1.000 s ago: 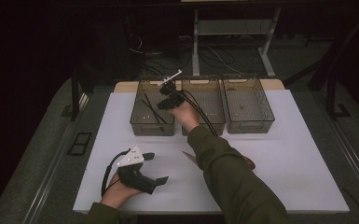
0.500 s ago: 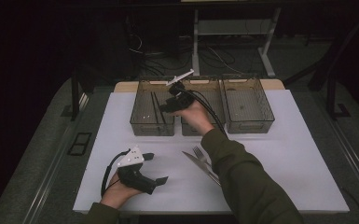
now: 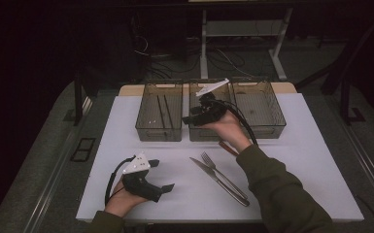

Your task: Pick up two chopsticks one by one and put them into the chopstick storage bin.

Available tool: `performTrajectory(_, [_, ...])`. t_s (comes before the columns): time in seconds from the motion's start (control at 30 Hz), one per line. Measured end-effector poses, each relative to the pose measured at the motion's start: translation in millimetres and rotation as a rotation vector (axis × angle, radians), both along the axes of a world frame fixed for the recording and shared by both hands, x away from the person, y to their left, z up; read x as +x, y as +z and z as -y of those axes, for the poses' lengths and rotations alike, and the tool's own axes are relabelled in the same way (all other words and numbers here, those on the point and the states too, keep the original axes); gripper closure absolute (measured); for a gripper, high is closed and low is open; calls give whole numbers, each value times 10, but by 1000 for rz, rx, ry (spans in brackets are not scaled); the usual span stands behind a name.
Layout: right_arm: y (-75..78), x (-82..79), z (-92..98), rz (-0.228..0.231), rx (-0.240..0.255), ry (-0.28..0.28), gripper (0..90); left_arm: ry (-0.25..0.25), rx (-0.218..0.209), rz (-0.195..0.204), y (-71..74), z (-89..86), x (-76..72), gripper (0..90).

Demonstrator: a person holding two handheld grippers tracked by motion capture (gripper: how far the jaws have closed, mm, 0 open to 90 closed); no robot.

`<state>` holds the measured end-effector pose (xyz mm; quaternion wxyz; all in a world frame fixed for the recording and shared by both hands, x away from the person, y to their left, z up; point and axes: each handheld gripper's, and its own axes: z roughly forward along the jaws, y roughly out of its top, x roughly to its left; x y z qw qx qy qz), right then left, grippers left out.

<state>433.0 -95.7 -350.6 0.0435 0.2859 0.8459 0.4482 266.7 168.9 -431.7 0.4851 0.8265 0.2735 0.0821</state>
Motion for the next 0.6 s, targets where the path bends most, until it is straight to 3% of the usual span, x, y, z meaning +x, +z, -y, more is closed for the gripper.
performTrajectory(0.1, [-4, -117, 154, 12, 20, 4, 396, 0, -14, 2, 1, 25, 5, 0])
performTrajectory(0.23, [-26, -265, 334, 13, 44, 7, 392, -11, 7, -2, -10, 42, 13, 0])
performTrajectory(0.6, [-56, -642, 861, 43, 60, -17, 387, -4, 4, 0, -8, 74, -6, 0])
